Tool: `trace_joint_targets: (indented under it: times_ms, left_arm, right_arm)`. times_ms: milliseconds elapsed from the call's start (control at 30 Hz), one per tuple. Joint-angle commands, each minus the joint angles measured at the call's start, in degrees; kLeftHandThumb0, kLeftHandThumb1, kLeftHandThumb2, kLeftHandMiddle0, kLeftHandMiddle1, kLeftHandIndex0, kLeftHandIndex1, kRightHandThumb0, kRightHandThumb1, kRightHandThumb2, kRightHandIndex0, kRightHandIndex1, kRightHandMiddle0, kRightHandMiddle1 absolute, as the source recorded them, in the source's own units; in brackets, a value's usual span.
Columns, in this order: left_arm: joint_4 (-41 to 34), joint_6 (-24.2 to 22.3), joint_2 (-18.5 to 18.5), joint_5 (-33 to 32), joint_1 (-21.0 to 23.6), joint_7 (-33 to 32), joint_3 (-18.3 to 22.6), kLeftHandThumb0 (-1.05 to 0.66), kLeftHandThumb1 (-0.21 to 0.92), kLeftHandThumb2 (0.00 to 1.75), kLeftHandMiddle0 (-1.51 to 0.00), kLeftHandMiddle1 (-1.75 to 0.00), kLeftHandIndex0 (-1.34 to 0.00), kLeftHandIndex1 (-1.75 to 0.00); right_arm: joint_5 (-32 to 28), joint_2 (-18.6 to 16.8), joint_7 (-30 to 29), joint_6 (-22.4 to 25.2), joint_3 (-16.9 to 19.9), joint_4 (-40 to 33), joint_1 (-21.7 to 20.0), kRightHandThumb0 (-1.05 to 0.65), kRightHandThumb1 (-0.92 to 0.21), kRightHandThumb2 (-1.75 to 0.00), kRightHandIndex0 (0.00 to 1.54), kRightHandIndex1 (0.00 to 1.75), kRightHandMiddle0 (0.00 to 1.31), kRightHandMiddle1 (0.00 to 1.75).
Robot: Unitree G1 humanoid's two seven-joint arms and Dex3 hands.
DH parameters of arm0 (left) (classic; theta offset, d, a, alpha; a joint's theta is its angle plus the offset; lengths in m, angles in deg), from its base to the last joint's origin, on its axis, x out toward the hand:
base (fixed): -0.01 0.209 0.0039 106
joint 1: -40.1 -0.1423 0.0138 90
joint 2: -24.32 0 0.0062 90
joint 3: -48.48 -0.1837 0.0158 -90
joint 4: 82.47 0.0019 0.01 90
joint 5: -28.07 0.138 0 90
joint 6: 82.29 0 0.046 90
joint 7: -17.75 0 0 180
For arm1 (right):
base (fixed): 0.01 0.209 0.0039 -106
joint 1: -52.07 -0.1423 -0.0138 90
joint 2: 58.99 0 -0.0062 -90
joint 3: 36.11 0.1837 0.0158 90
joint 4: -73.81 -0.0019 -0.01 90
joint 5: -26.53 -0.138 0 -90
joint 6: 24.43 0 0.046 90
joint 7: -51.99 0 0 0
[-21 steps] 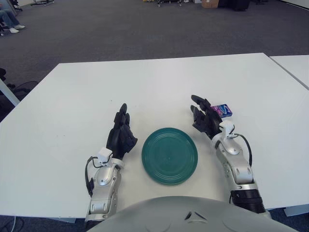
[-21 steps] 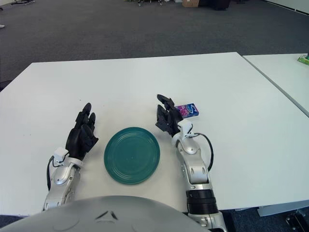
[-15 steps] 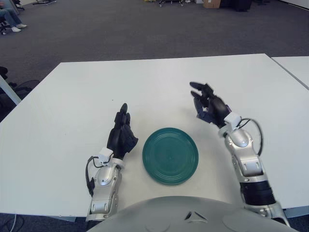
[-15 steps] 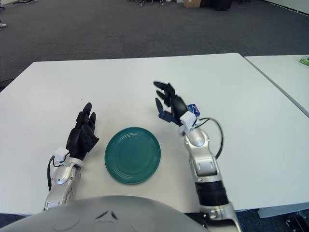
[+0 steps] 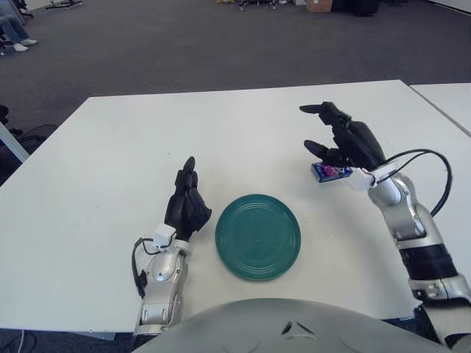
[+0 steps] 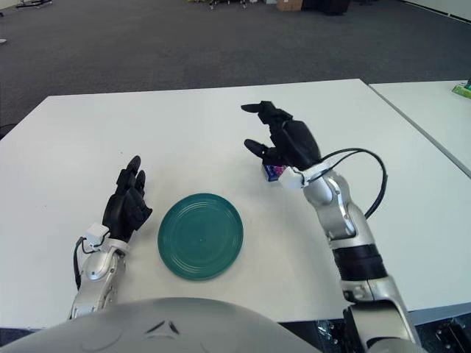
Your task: Put the gum into the plate.
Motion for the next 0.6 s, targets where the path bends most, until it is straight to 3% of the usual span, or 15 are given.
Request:
trace_joint_targets:
  times_ms: [0, 333, 567]
  left_arm:
    - [-0.51, -0.62, -0.16, 0.17, 0.66, -0.54, -0.04, -1.05, 0.92, 1.06, -0.1, -0.01, 0.0, -0.32]
    - [-1.19, -1.71, -0.43, 0.11, 0.53, -0.61, 0.12, -1.05, 0.92, 1.04, -0.12, -0.01, 0.0, -0.38]
    - [-0.71, -2.15, -0.65, -0.16, 1.0, -0.61, 0.69, -1.03, 0.92, 1.01, -0.16, -0.02, 0.0, -0.44]
  right_arm:
    - [3.34, 1.98, -1.7, -0.27, -1.05, 6.61, -3.24, -0.76, -0.92, -0.63, 0.43, 0.03, 0.01, 0.84]
    - [8.79, 4.49, -3.13, 0.93, -6.08, 21.8, -9.88, -0.81, -0.92, -0.61, 0.4, 0.0, 0.0, 0.83]
    - [8.68, 7.43, -1.39, -0.81, -8.31, 25.96, -9.93, -0.84, -0.92, -0.59, 0.36, 0.0, 0.0, 0.74]
